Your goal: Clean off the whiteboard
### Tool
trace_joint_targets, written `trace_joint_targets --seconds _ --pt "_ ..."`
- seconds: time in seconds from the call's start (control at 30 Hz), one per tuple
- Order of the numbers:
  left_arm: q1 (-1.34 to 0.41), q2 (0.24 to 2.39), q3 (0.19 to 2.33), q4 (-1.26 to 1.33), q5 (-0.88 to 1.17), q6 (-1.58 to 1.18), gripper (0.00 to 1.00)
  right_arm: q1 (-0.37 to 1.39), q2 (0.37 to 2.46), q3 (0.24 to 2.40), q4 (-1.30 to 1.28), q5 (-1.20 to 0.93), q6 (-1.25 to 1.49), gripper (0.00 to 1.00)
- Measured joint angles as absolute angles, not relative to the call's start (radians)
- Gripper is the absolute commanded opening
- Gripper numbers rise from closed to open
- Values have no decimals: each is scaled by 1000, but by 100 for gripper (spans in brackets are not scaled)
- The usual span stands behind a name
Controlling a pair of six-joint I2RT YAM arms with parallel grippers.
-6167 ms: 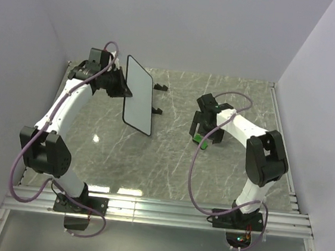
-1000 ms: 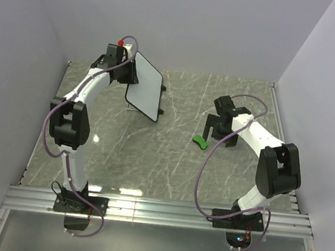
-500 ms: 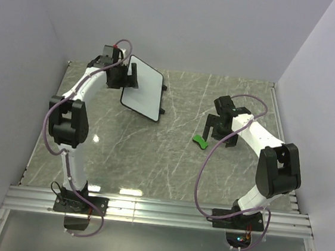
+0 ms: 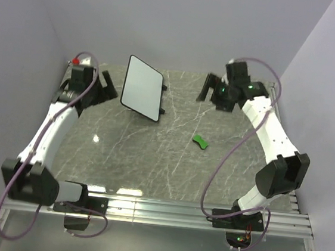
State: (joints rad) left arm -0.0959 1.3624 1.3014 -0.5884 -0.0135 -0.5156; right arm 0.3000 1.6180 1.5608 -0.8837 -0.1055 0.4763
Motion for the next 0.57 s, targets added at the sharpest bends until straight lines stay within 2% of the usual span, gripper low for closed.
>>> trace_joint_targets --seconds 0.17,0.4,0.57 --pt "-96 1154 1129 -648 -42 -596 99 300 1572 1826 -797 -282 529 100" --pt "-96 1044 1138 -665 -93 -614 99 300 1382 1807 -601 -434 627 100" --pt "-96 1041 1171 -683 -108 -604 99 301 1330 1736 -562 -455 642 100"
